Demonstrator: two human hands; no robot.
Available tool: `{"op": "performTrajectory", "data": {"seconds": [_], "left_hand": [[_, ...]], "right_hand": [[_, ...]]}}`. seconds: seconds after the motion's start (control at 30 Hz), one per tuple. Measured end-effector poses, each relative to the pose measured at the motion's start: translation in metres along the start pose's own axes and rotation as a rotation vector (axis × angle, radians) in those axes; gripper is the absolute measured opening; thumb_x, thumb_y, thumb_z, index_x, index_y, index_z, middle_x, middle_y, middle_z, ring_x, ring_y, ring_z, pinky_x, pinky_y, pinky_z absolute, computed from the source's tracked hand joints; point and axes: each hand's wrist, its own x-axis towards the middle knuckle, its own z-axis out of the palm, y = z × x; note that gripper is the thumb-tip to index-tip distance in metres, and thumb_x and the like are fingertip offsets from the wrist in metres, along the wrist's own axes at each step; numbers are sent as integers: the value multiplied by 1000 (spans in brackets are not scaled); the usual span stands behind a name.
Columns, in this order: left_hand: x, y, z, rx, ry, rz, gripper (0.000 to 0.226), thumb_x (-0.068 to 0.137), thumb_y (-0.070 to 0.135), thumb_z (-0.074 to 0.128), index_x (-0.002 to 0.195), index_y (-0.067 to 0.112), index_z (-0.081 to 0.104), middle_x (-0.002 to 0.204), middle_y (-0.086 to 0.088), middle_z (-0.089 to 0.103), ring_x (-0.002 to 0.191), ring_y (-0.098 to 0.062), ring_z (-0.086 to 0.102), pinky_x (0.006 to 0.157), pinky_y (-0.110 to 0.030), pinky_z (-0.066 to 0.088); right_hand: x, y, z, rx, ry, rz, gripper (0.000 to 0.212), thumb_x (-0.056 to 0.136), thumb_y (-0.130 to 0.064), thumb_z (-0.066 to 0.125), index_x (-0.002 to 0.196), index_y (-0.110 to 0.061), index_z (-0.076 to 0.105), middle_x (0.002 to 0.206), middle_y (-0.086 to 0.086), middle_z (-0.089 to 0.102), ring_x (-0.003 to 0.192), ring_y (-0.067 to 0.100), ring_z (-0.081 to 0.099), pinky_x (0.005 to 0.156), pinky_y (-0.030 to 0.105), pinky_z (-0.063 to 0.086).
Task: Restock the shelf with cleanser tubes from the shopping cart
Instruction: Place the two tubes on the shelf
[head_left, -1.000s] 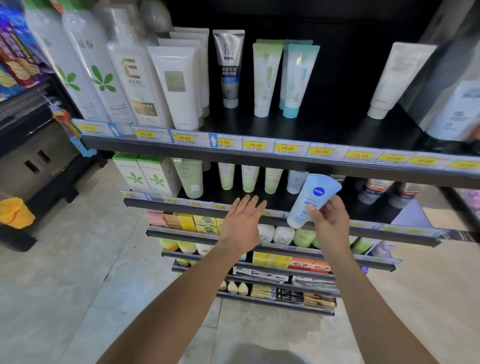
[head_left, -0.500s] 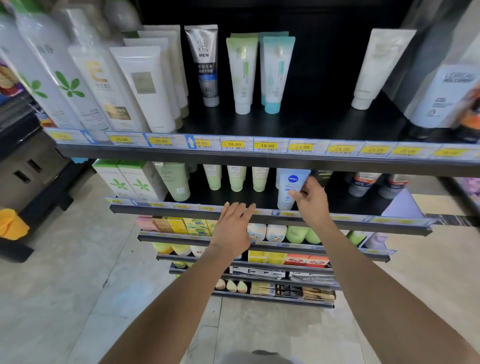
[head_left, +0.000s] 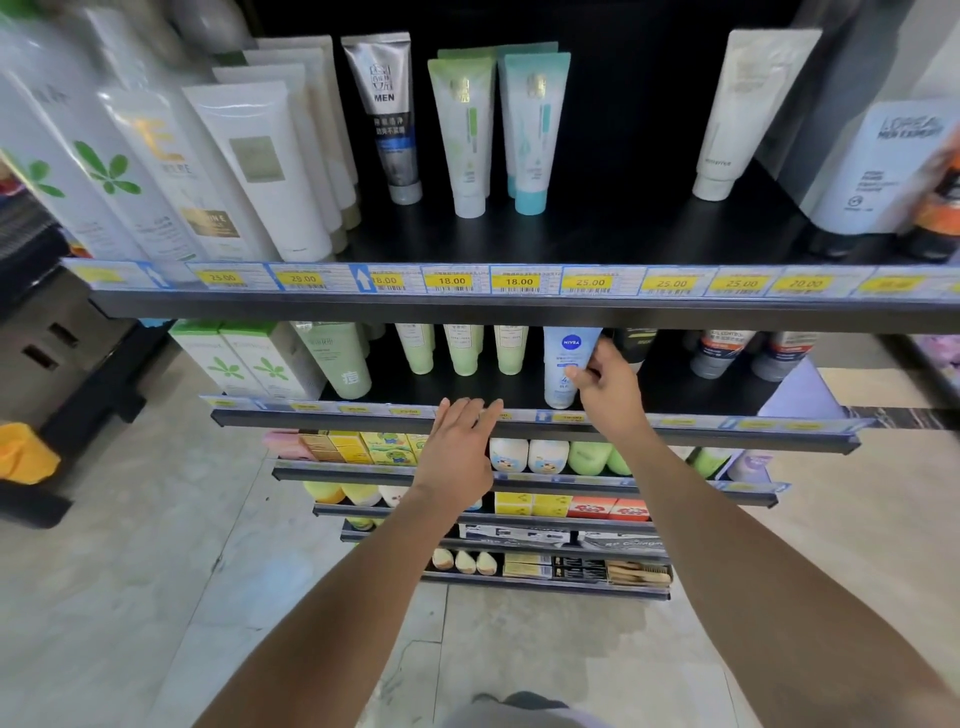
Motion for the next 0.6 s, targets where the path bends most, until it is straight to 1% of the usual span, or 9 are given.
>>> {"op": "performTrajectory", "data": {"seconds": [0.13,0.2,0.27,0.3,0.37,0.4,0.47,0.53,0.6], "left_hand": [[-3,-2,-3,62,-16,22,83,86,13,61,157,20,18,149,-1,35,143,-21,25,126,-40,4],[-4,-2,-7,94,-32,30,84,87,16,62,157,20,16,149,-1,34,143,-21,25,126,-39,4],[-3,-2,-12,118,-44,30,81,87,18,61,156,21,18,149,0,36,142,-20,28,125,-39,7],[-2,-1,-15,121,-47,25,79,87,18,60,156,21,20,148,0,38,141,-20,30,125,-38,9],[0,0,-21,116,-49,3,73,88,19,58,154,20,25,146,0,42,139,-21,33,125,-38,12],[0,1,-24,123,-44,-4,70,89,19,57,152,19,28,145,0,44,138,-21,35,124,-39,14],[-1,2,-32,155,-30,4,63,89,21,56,148,19,35,141,-1,48,135,-22,39,122,-40,19],[-4,3,-42,194,-3,34,56,88,21,55,142,19,43,133,-2,54,128,-23,45,118,-39,27],[-11,3,-53,220,27,73,52,88,21,53,139,18,46,128,-2,57,123,-24,48,114,-38,31]], "right_hand": [[0,-2,-3,-41,-32,2,43,96,-8,60,137,-14,48,131,3,63,116,10,56,96,27,45],[0,-4,-6,-86,-41,13,42,96,-10,61,136,-13,50,129,3,64,118,14,58,100,29,44],[0,-4,-10,-122,-49,20,42,94,-12,64,135,-12,51,129,4,65,121,18,59,107,37,45],[-2,-4,-13,-142,-41,23,46,93,-14,66,136,-11,50,130,5,65,122,19,59,108,40,45],[-10,-3,-19,-205,12,20,56,92,-20,69,142,-12,47,132,7,63,125,21,56,108,41,45],[-15,-3,-23,-262,45,7,57,91,-22,70,143,-13,46,132,8,62,125,22,56,107,42,45],[-30,-4,-31,-446,87,-49,55,92,-29,68,141,-16,47,131,7,62,125,25,54,101,44,49],[-51,-9,-40,-685,98,-103,52,93,-39,64,139,-20,49,127,5,60,121,29,52,91,45,52],[-75,-18,-48,-888,118,-150,53,92,-45,61,138,-22,50,123,5,60,115,32,52,86,45,51]]}}
